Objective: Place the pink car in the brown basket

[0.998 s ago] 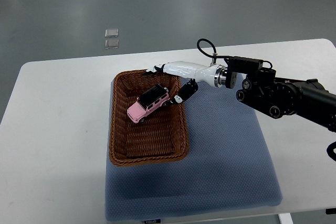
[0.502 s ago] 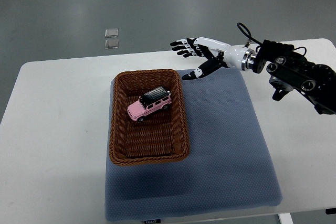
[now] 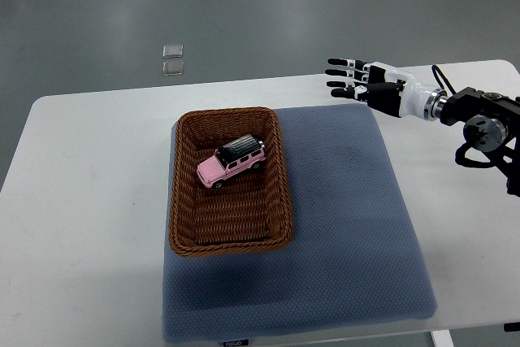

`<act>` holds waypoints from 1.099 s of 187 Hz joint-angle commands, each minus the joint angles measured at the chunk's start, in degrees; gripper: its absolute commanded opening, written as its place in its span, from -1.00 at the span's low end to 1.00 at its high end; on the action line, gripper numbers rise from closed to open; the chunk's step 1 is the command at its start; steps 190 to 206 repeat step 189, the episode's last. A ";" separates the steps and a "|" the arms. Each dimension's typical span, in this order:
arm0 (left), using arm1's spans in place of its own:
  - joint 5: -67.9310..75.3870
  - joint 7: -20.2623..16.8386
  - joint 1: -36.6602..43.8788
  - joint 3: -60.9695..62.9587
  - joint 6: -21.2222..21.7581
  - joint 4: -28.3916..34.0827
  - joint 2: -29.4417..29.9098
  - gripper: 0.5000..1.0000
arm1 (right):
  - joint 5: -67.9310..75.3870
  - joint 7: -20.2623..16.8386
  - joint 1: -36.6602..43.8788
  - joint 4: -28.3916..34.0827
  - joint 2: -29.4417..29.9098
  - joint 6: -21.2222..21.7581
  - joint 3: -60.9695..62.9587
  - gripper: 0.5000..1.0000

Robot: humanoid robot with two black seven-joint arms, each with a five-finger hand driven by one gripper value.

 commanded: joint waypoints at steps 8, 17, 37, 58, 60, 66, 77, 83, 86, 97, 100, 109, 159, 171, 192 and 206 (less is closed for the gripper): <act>0.00 0.00 0.00 0.05 -0.03 0.09 0.00 1.00 | 8.14 -2.49 -1.43 -1.27 0.42 -0.56 -0.29 0.64; 0.00 0.00 0.00 -0.04 -0.03 0.00 0.00 1.00 | 8.67 -2.84 -1.61 -1.45 0.68 -0.56 -0.11 0.64; 0.00 0.00 0.08 -0.04 -0.03 0.00 0.00 1.00 | 8.93 -2.93 -1.61 -1.62 0.69 -0.56 0.15 0.64; 0.00 0.00 0.00 0.05 -0.03 0.00 0.00 1.00 | 11.83 -3.81 -1.87 -1.62 0.69 -0.21 2.17 0.64; 0.00 0.00 0.00 -0.04 -0.03 0.00 0.00 1.00 | 12.10 -4.07 -1.96 -1.62 0.69 -0.30 2.26 0.64; 0.00 0.00 0.00 0.05 -0.03 0.00 0.00 1.00 | 12.80 -4.60 -2.13 -1.62 0.69 -0.38 2.35 0.64; 0.00 0.00 0.00 -0.04 -0.03 0.00 0.00 1.00 | 13.77 -4.95 -2.31 -1.62 0.69 -0.47 2.44 0.64; 0.00 0.00 0.00 -0.04 -0.03 0.00 0.00 1.00 | 14.12 -4.95 -2.31 -1.62 0.69 -0.56 2.53 0.64; 0.00 0.00 0.00 -0.04 -0.03 0.00 0.00 1.00 | 14.30 -4.95 -2.31 -1.62 0.69 -0.56 2.53 0.64; 0.00 0.00 0.00 -0.04 -0.03 0.00 0.00 1.00 | 14.39 -4.87 -2.40 -1.62 0.69 -0.56 2.53 0.64; 0.00 0.00 0.00 0.05 0.06 0.00 0.00 1.00 | 14.39 -4.69 -2.40 -1.62 0.69 -0.56 2.61 0.64; 0.00 0.00 0.00 0.05 -0.03 0.00 0.00 1.00 | 14.21 -4.34 -2.40 -1.71 0.69 -0.74 2.61 0.64; 0.00 0.00 0.00 0.05 -0.03 0.00 0.00 1.00 | 13.51 -4.25 -2.49 -4.43 0.77 -0.56 2.61 0.65; 0.00 0.00 0.00 0.05 -0.03 0.00 0.00 1.00 | 13.42 -4.25 -2.49 -4.43 0.77 -0.47 2.61 0.65; 0.00 0.00 0.00 0.05 -0.03 0.00 0.00 1.00 | 13.42 -4.16 -2.49 -4.52 0.69 -0.56 2.61 0.65; 0.00 0.00 0.00 0.05 -0.03 0.00 0.00 1.00 | 13.42 -4.16 -2.49 -4.52 0.69 -0.56 2.61 0.65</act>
